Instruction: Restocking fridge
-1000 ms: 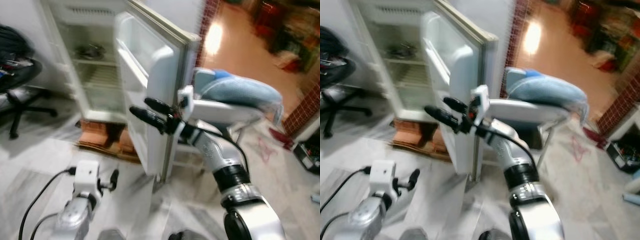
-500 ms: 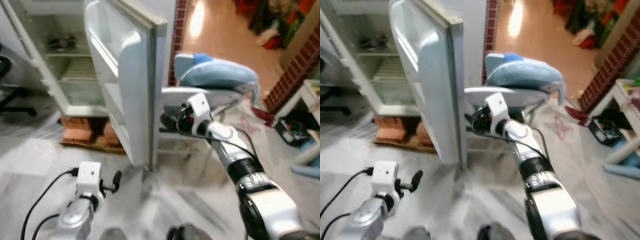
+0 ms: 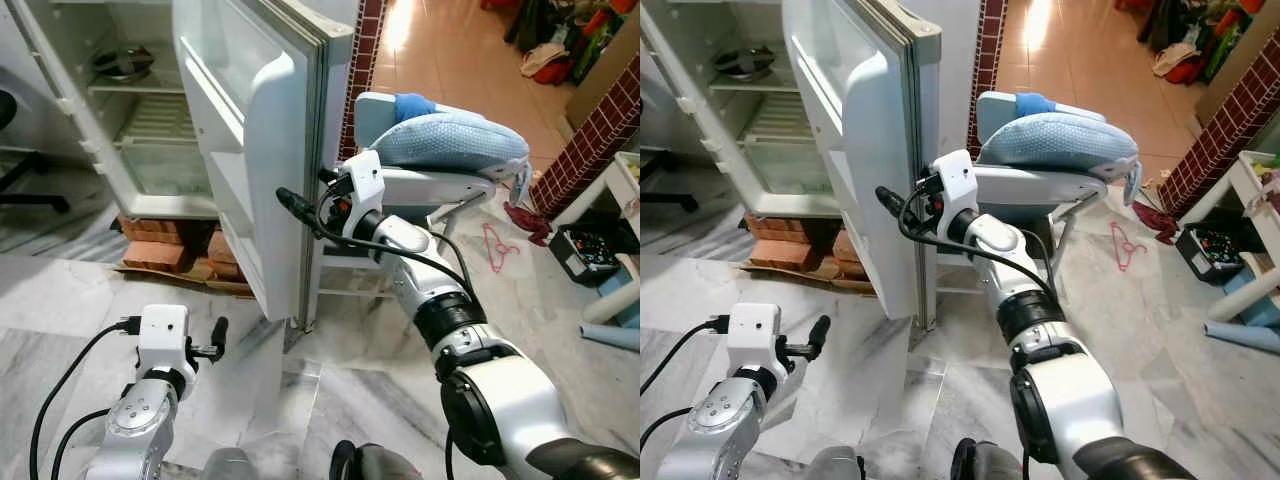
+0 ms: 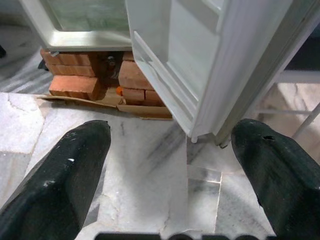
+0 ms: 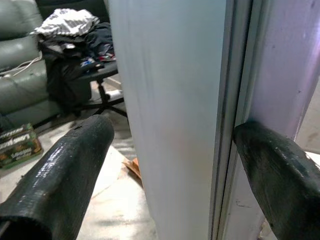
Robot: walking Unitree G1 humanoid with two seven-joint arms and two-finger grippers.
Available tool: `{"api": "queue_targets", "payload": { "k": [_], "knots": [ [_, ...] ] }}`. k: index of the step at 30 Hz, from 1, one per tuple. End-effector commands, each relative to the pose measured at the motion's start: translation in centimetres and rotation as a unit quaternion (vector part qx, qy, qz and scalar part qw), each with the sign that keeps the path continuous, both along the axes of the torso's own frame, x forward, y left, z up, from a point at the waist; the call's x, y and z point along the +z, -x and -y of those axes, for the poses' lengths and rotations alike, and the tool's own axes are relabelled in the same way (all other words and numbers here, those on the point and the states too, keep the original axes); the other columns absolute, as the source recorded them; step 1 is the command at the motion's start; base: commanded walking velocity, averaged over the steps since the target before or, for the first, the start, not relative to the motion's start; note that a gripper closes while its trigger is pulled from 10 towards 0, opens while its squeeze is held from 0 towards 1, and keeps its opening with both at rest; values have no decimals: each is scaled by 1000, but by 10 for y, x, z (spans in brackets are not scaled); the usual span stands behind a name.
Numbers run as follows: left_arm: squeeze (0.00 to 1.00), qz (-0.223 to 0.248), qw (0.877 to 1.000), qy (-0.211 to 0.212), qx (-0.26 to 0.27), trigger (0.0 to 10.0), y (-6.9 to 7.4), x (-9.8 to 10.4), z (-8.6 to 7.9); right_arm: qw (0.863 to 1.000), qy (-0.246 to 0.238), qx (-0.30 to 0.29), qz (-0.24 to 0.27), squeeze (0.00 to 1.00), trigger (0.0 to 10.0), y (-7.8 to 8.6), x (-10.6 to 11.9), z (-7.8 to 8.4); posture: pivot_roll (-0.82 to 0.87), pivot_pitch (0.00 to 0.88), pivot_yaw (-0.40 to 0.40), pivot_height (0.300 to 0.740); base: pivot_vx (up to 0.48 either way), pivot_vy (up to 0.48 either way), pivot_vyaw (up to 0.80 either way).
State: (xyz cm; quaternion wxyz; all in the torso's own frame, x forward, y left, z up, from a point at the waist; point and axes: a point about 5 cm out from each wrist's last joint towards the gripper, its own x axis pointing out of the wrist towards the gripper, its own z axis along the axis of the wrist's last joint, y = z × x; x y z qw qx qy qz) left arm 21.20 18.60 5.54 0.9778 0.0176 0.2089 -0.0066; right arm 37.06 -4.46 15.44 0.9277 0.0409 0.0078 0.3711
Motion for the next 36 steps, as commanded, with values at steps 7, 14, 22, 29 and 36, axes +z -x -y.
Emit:
{"api": "queue_targets", "payload": {
  "k": [7,14,22,29,36],
  "knots": [
    [0,0,1000,-8,3,10000,1,-5,1,999,-20,-21,21,0,10000,-9,23,-4,219,68,-71,740,0,0,0],
    [0,1,1000,-10,2,10000,1,-5,4,997,51,-48,25,0,10000,-12,10,6,224,65,-77,740,0,0,0],
    [0,-4,1000,-16,-9,10000,2,-7,6,992,116,-51,-15,0,10000,-13,-4,14,221,67,-70,740,0,0,0],
    [0,-2,1000,-17,-10,10000,0,-6,6,997,7,-82,15,0,10000,-18,19,8,222,67,-69,740,0,0,0],
    [0,-3,1000,-20,-17,10000,-2,-7,8,986,-141,-83,10,0,10000,-15,46,-22,223,61,-66,740,0,0,0]
  ]
}}
